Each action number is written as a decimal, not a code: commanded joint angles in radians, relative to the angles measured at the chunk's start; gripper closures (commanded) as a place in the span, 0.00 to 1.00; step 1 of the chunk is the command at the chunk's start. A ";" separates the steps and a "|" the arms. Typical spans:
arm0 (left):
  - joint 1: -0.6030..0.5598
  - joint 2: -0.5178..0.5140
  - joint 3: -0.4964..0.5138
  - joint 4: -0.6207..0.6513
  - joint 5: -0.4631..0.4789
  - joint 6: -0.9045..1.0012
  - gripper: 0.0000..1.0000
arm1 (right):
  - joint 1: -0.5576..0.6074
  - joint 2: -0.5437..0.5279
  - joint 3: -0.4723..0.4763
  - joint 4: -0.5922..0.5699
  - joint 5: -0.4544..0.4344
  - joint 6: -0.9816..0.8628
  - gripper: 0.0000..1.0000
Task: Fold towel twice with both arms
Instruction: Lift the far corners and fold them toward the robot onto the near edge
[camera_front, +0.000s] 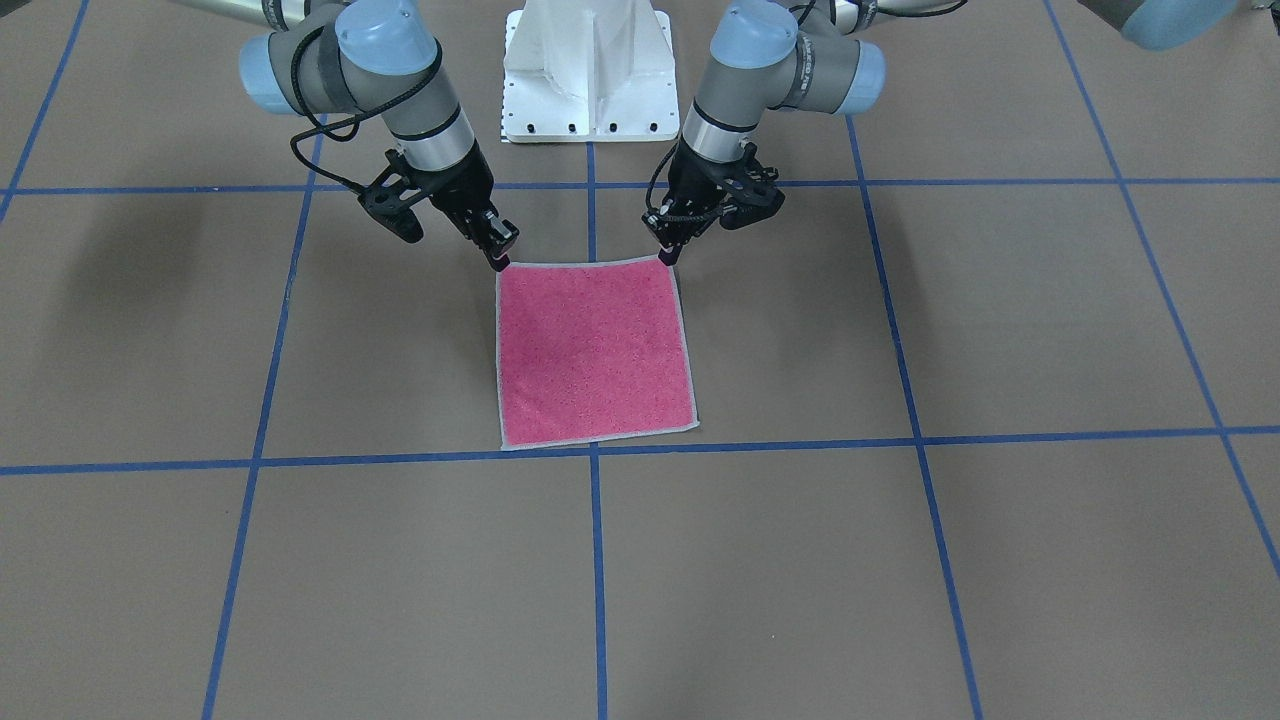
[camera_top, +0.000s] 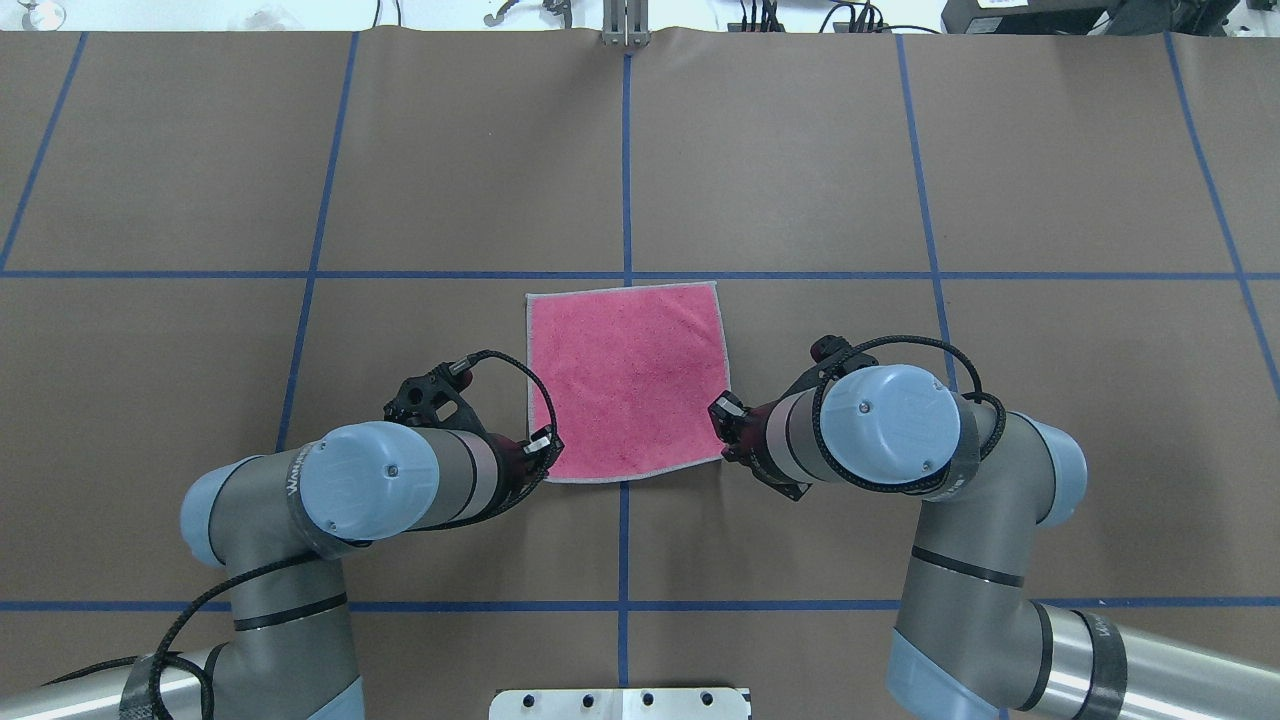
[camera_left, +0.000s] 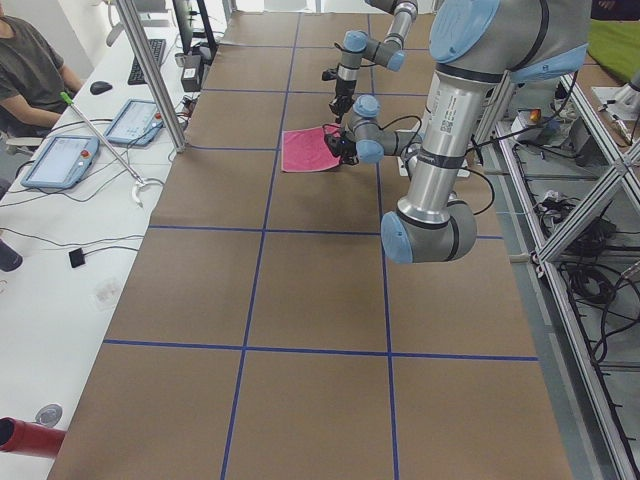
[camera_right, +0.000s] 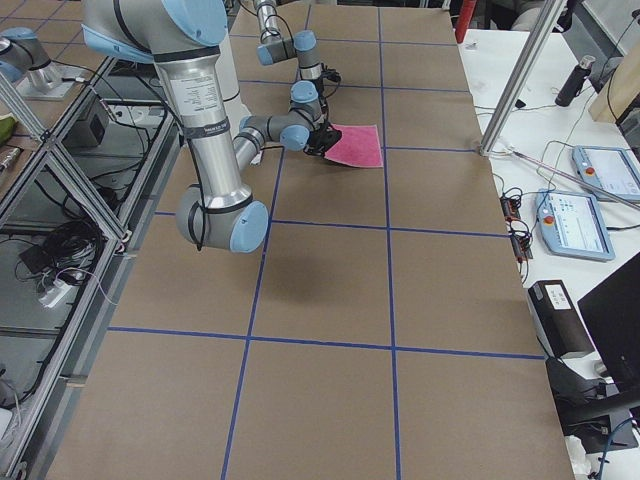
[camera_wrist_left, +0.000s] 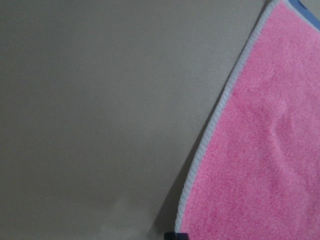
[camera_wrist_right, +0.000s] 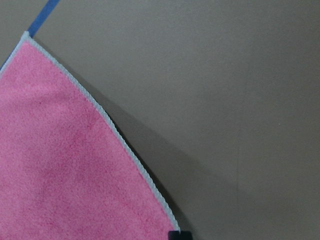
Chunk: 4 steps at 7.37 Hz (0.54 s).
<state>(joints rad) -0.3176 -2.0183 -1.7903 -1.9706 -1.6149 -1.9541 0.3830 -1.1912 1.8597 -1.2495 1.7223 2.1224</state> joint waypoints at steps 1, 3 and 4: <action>0.006 -0.005 -0.001 0.001 -0.005 0.000 1.00 | -0.019 -0.007 0.018 -0.001 0.011 0.007 1.00; 0.008 -0.005 -0.001 0.001 -0.017 0.000 1.00 | -0.030 -0.008 0.023 0.001 0.011 0.025 1.00; 0.008 -0.005 -0.001 0.003 -0.019 0.000 1.00 | -0.030 -0.016 0.024 0.001 0.011 0.025 1.00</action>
<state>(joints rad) -0.3105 -2.0232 -1.7917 -1.9690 -1.6294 -1.9543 0.3546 -1.2008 1.8809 -1.2489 1.7330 2.1454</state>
